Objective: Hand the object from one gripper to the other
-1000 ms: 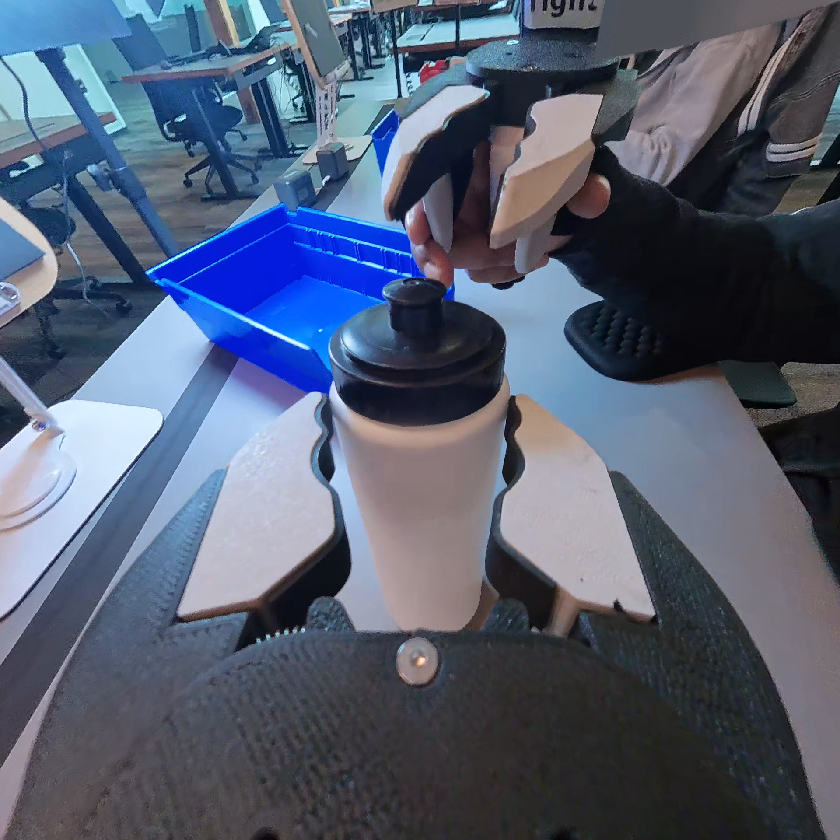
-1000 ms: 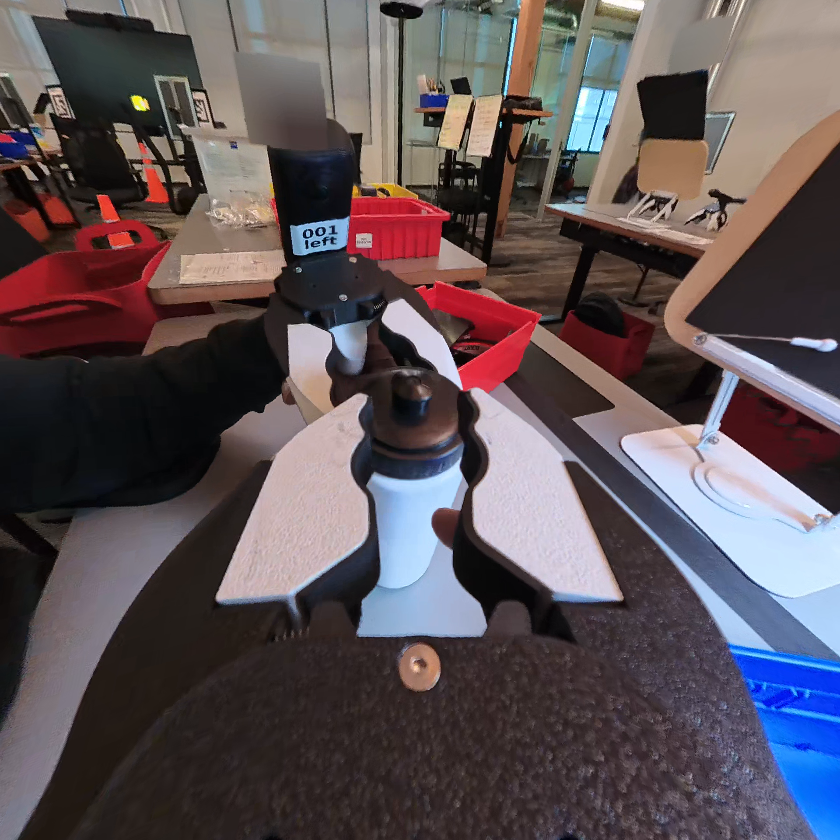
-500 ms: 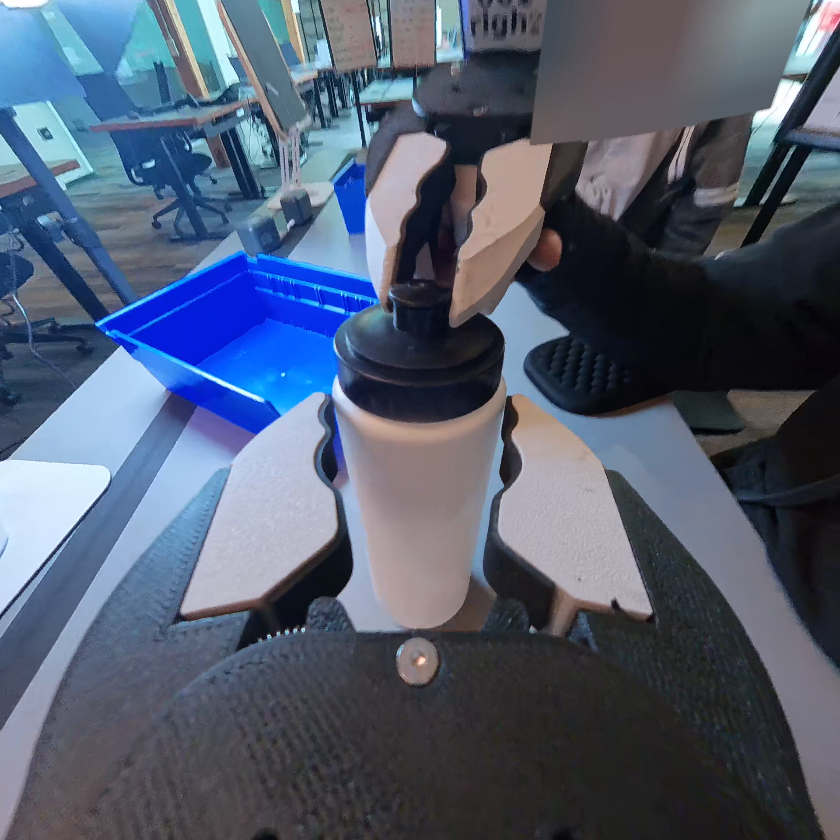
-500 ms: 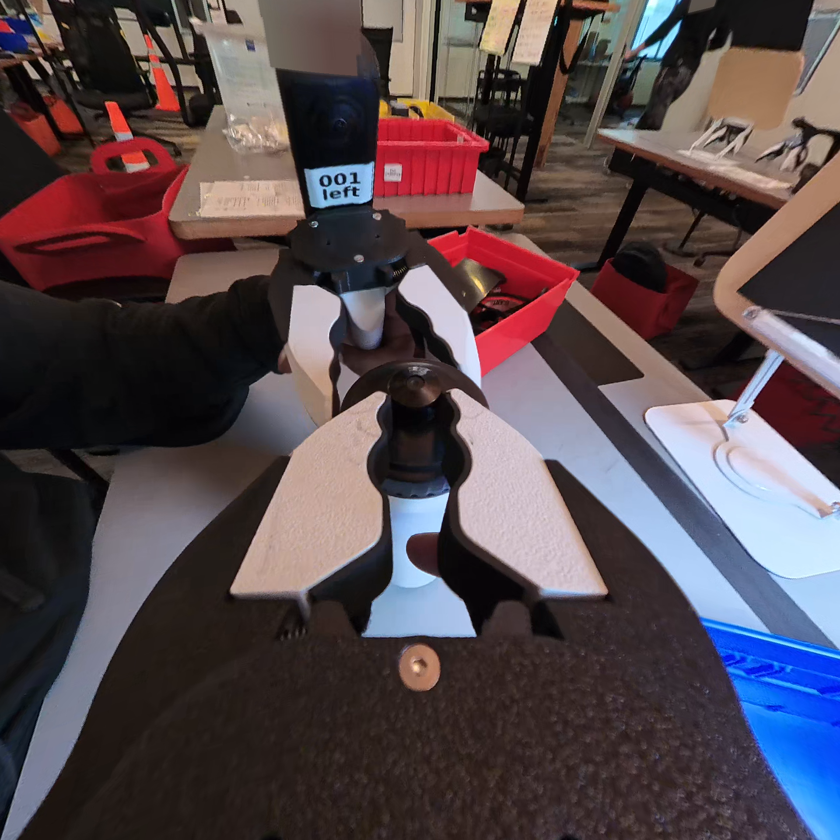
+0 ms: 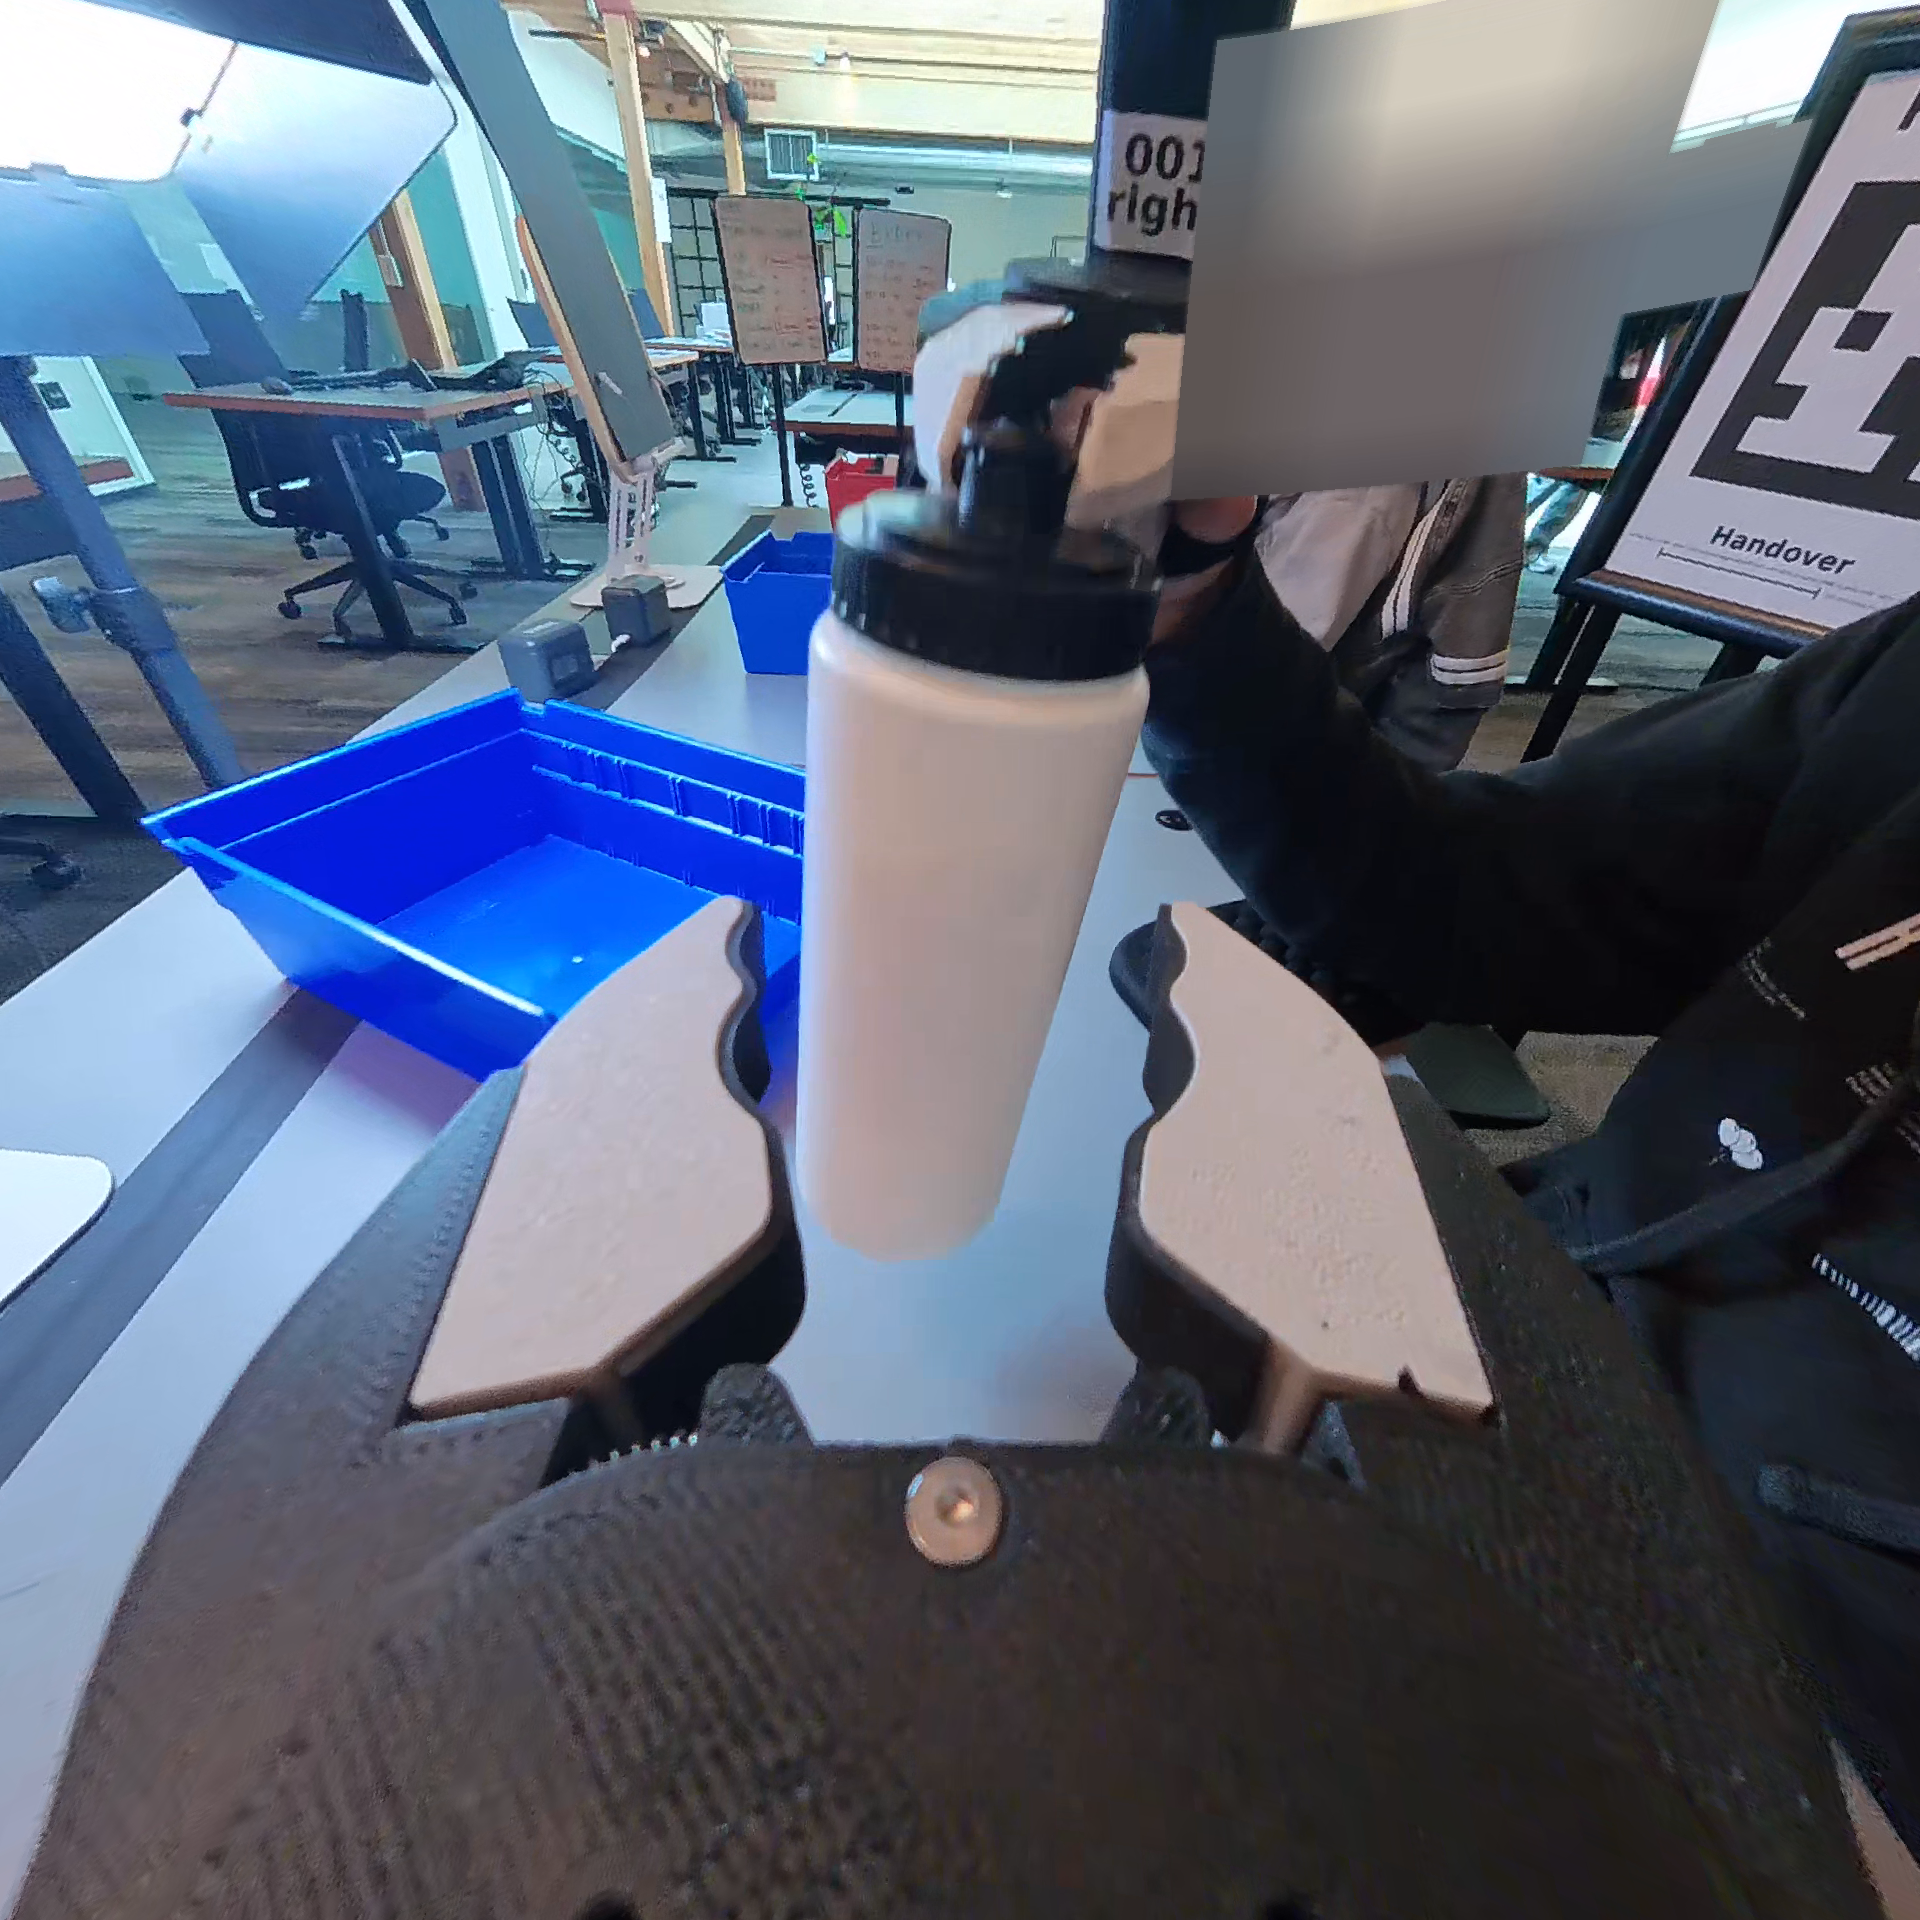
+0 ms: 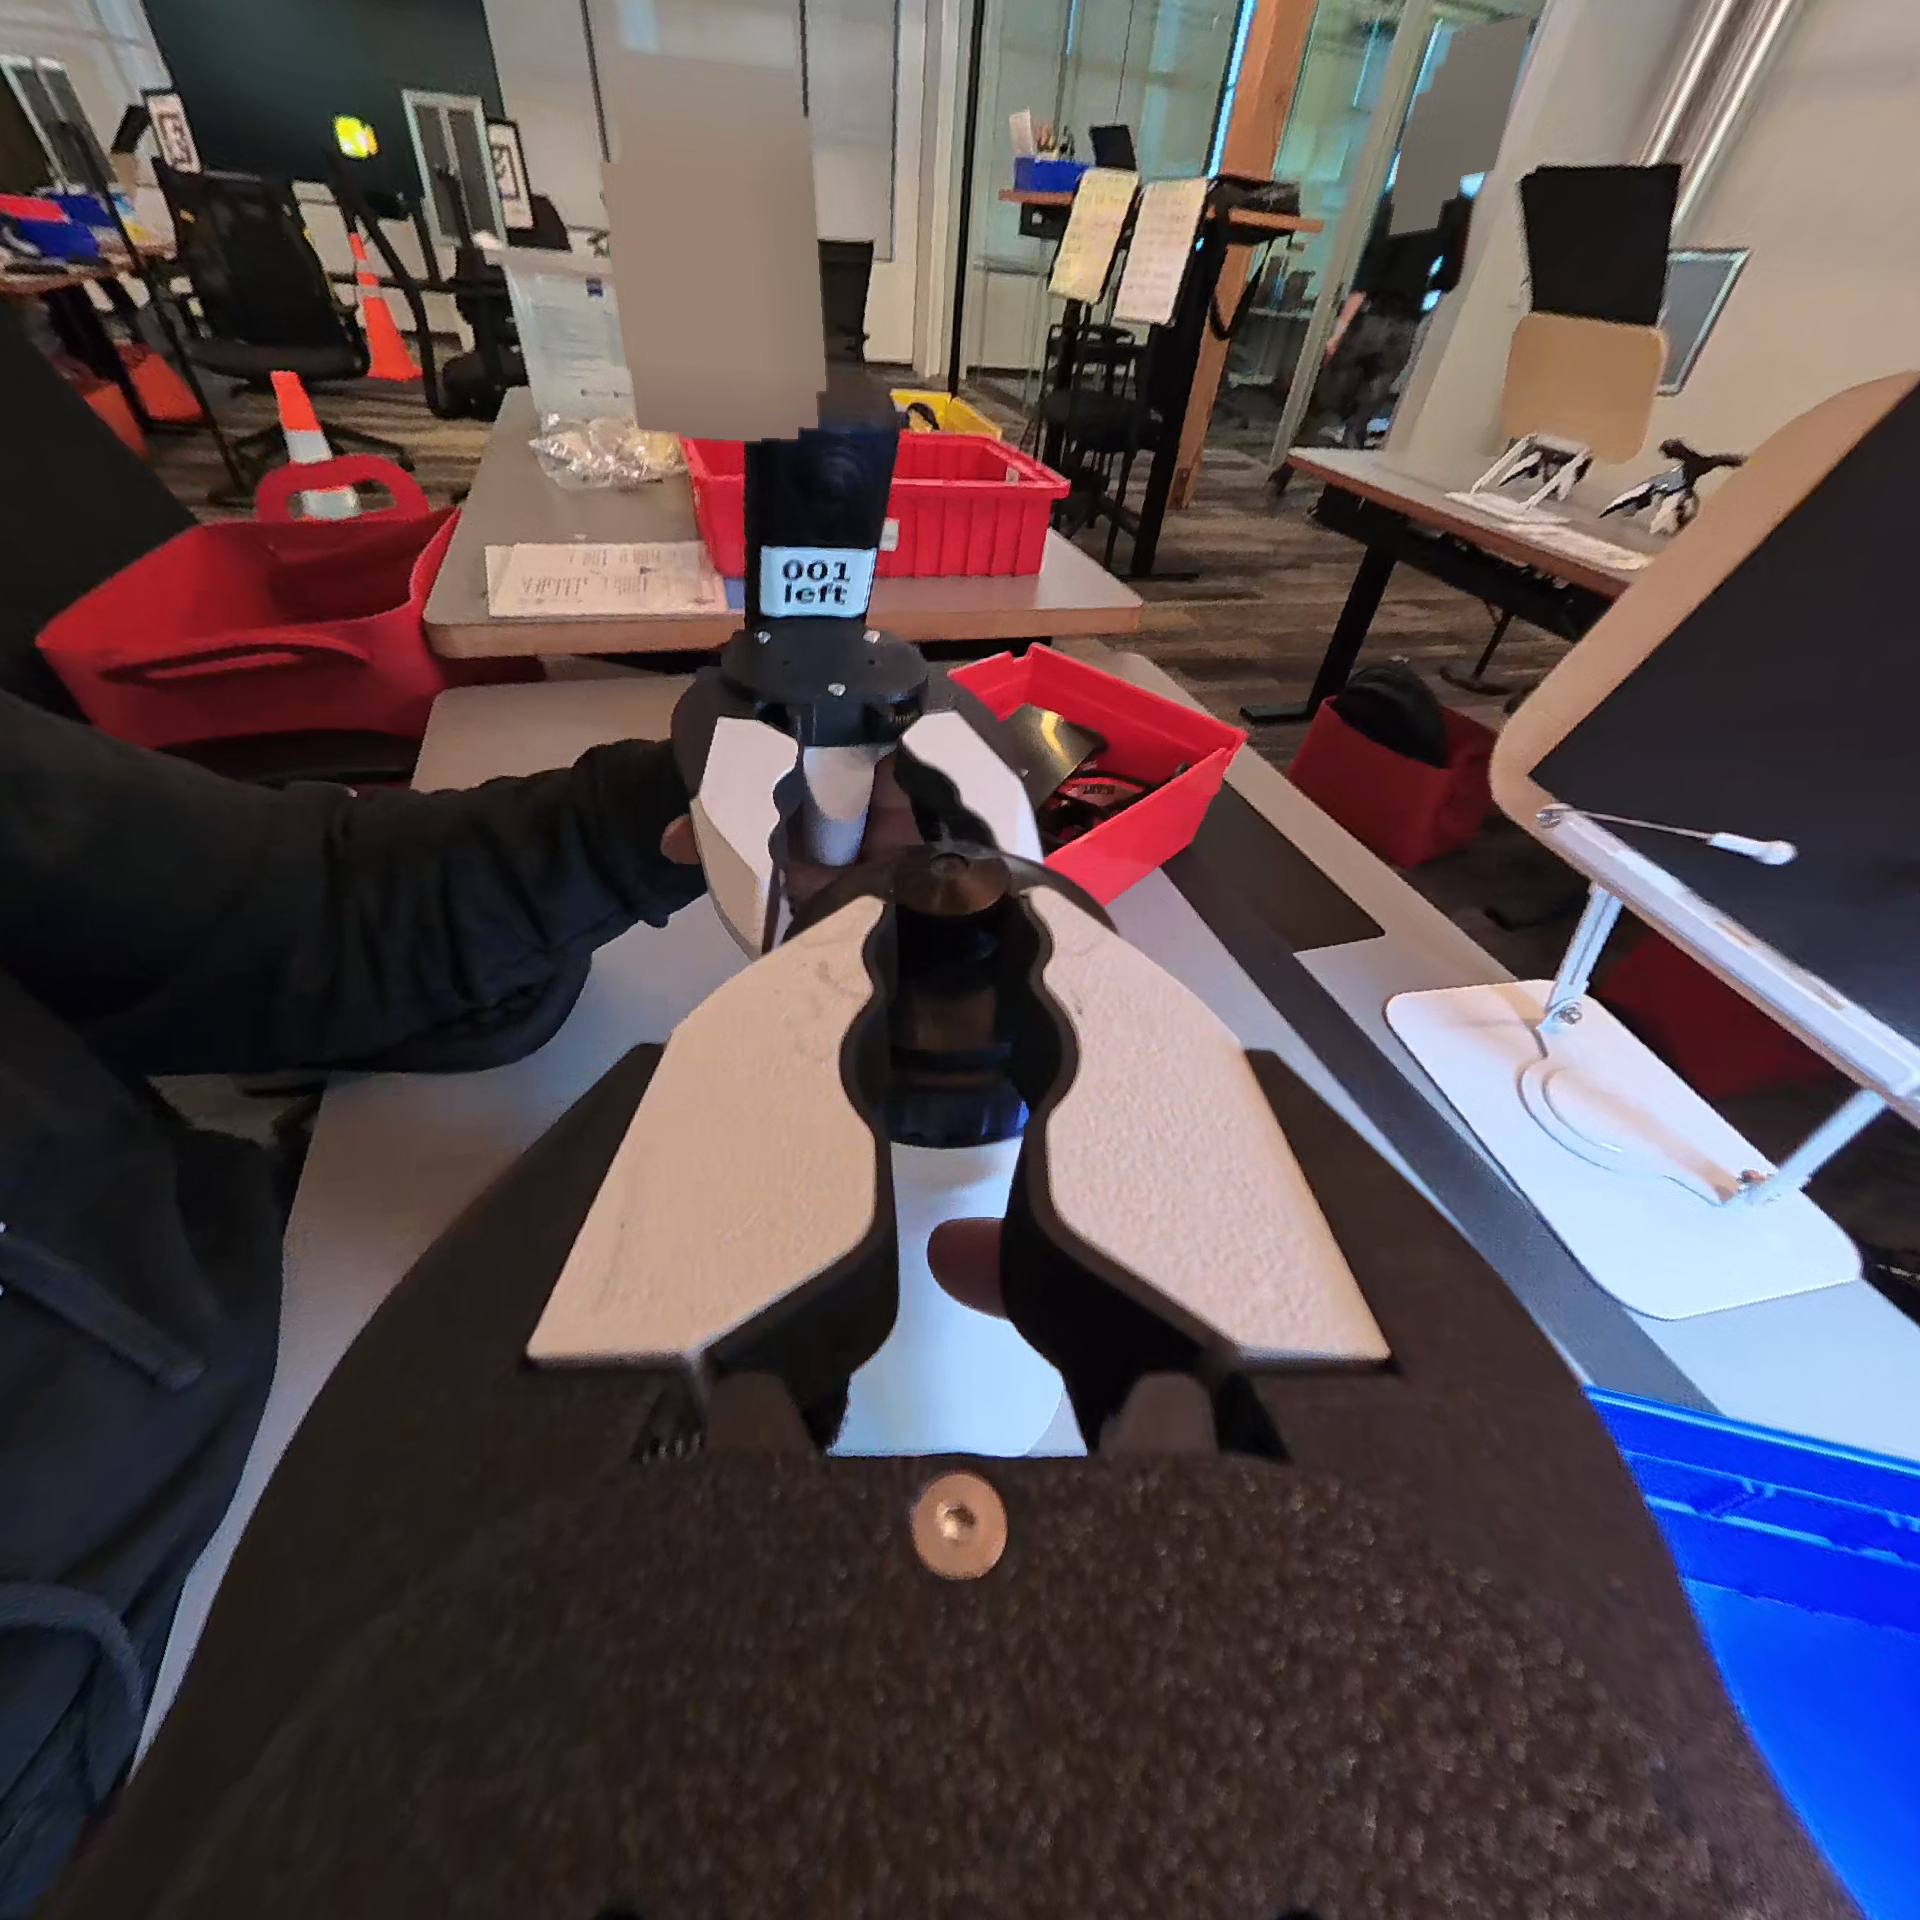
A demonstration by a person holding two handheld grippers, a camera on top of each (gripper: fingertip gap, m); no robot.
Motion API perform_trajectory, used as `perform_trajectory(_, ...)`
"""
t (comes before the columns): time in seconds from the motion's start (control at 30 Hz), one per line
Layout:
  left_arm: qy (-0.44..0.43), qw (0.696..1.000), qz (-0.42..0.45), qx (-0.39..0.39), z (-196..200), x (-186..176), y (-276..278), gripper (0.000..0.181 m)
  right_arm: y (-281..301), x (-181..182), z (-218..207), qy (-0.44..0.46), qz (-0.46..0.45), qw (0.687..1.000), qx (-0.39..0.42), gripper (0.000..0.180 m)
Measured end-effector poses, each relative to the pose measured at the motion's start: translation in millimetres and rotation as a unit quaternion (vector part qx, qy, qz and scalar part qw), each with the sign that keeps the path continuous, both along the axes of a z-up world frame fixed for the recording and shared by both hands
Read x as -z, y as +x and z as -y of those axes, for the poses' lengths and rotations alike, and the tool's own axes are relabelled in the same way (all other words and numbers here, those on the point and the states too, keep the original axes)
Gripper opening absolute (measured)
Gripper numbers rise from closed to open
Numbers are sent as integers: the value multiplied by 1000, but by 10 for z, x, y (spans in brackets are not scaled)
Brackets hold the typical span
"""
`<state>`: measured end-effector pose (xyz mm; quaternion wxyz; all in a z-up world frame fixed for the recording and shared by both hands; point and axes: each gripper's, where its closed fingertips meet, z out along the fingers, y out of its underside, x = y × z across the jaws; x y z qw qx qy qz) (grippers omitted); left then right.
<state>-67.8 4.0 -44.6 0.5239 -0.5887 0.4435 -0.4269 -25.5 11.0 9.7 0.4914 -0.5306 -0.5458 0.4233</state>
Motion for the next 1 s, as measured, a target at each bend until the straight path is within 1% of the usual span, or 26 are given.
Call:
perform_trajectory(0.1, 1, 1000, -1, -8, 30, -41, 121, 81, -112, 125, 76, -1, 26, 999, -20, 19)
perform_trajectory(0.2, 11, 999, -44, -11, 94, 21, 231, 92, -245, 223, 163, -3, 42, 998, -38, 19)
perform_trajectory(0.23, 21, 998, -56, -19, 88, 37, 253, 92, -285, 260, 206, -3, 48, 998, -47, 19)
perform_trajectory(0.27, 29, 998, -56, -21, 98, 24, 271, 87, -322, 299, 240, -4, 56, 997, -54, 19)
perform_trajectory(0.3, 28, 998, -50, -12, 136, 2, 289, 78, -356, 337, 262, -3, 63, 996, -57, 19)
perform_trajectory(0.33, 22, 998, -51, -5, 158, 2, 291, 75, -372, 351, 272, -4, 64, 996, -58, 19)
perform_trajectory(0.47, 46, 994, -93, -21, 118, 91, 259, 75, -396, 414, 252, 6, 76, 996, -53, 19)
perform_trajectory(0.67, 48, 996, -66, -33, 111, -66, 227, 75, -395, 232, 247, 5, 20, 999, -47, 19)
perform_trajectory(0.7, 49, 996, -69, -37, 100, -72, 193, 75, -376, 181, 234, 7, 5, 999, -44, 22)
perform_trajectory(0.77, 49, 996, -61, -51, 52, -124, 82, 75, -281, 101, 209, 4, -11, 999, -50, 43)
perform_trajectory(0.83, 40, 997, -35, -57, 25, -226, -52, 75, -157, 91, 99, 19, -11, 999, -36, 58)
perform_trajectory(0.9, 31, 997, -12, -63, 8, -323, -176, 75, -64, 112, 29, 30, -11, 999, -36, 67)
perform_trajectory(1.0, 29, 997, 5, -71, -3, -410, -300, 75, -87, 269, -66, 32, 11, 999, -34, 79)
